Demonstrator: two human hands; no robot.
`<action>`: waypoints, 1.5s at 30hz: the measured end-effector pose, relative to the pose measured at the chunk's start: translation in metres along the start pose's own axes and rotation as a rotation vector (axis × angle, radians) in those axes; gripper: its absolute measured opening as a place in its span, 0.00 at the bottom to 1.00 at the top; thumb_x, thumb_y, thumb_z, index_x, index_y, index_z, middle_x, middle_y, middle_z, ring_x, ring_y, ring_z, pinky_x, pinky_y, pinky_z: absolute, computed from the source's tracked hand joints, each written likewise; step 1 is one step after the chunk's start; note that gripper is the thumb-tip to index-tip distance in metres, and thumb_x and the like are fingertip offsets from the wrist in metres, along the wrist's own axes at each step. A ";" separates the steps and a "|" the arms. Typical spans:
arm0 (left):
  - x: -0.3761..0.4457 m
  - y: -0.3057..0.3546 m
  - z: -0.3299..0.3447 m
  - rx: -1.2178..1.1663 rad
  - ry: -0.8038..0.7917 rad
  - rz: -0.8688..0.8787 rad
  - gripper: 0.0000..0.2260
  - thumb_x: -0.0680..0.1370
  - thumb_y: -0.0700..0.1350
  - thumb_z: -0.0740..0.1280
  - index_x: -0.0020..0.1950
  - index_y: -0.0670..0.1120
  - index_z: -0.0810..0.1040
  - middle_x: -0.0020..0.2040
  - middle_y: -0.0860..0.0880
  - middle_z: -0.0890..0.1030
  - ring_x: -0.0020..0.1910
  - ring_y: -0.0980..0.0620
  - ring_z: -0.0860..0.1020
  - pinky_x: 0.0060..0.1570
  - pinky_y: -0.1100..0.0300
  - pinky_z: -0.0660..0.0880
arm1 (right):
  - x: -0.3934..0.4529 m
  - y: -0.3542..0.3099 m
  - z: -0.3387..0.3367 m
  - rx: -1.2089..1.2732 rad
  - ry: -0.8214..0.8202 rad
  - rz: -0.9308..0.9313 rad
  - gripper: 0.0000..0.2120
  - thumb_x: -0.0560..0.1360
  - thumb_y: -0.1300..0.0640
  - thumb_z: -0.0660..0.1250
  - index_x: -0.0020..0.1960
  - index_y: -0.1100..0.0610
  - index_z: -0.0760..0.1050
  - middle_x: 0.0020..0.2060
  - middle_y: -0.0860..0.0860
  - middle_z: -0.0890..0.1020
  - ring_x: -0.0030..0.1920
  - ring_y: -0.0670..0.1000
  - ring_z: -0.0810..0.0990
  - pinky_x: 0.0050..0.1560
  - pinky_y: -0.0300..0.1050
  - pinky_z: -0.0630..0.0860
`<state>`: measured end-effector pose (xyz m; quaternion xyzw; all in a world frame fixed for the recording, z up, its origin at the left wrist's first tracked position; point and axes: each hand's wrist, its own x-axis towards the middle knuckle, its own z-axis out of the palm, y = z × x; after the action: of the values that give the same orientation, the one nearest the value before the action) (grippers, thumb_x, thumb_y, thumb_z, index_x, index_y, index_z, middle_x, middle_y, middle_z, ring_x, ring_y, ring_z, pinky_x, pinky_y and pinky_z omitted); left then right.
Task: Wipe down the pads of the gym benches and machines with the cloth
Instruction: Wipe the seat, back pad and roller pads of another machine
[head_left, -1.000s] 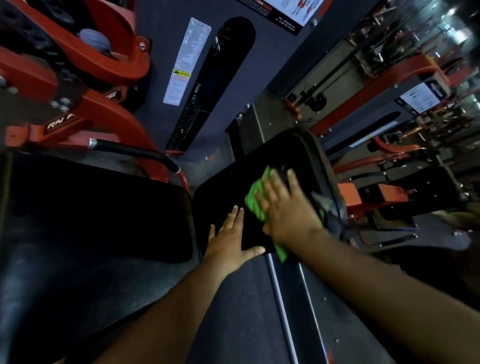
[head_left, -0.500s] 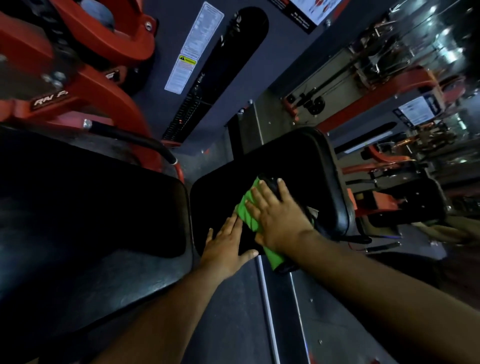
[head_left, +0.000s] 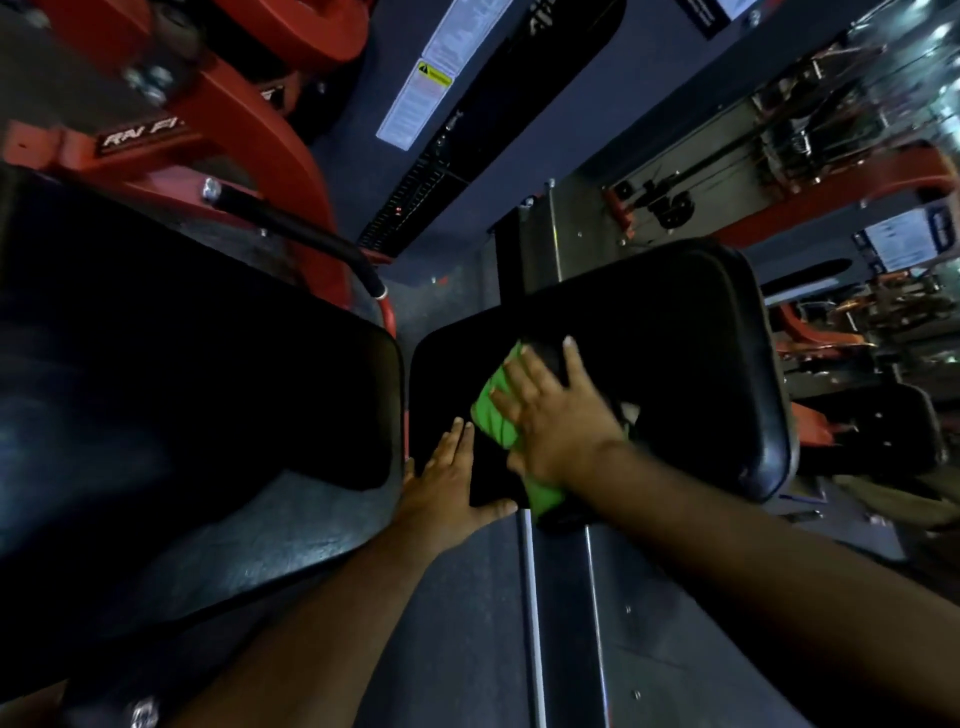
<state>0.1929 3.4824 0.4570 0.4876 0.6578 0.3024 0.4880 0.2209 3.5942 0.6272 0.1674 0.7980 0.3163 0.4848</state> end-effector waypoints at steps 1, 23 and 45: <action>0.001 -0.003 0.001 -0.007 -0.003 -0.003 0.55 0.70 0.77 0.61 0.82 0.51 0.36 0.82 0.54 0.35 0.82 0.53 0.44 0.78 0.39 0.46 | 0.014 0.016 -0.005 -0.002 0.025 0.063 0.39 0.79 0.32 0.51 0.84 0.50 0.45 0.83 0.58 0.45 0.81 0.62 0.38 0.71 0.79 0.36; -0.001 -0.082 0.048 0.071 0.068 -0.032 0.45 0.78 0.70 0.59 0.83 0.49 0.40 0.84 0.51 0.42 0.82 0.49 0.48 0.78 0.38 0.51 | 0.098 -0.085 0.007 -0.006 -0.014 0.065 0.36 0.83 0.37 0.46 0.83 0.56 0.44 0.82 0.62 0.45 0.81 0.67 0.39 0.71 0.78 0.42; -0.044 -0.118 0.031 0.128 -0.008 -0.056 0.40 0.81 0.58 0.65 0.83 0.45 0.47 0.83 0.47 0.52 0.82 0.48 0.54 0.79 0.55 0.52 | 0.042 -0.164 0.053 -0.075 0.017 -0.161 0.35 0.85 0.46 0.54 0.83 0.59 0.41 0.82 0.62 0.46 0.81 0.65 0.44 0.74 0.74 0.50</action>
<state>0.1834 3.3984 0.3583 0.5002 0.6873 0.2440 0.4668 0.2541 3.5148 0.4725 0.0818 0.8005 0.3073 0.5080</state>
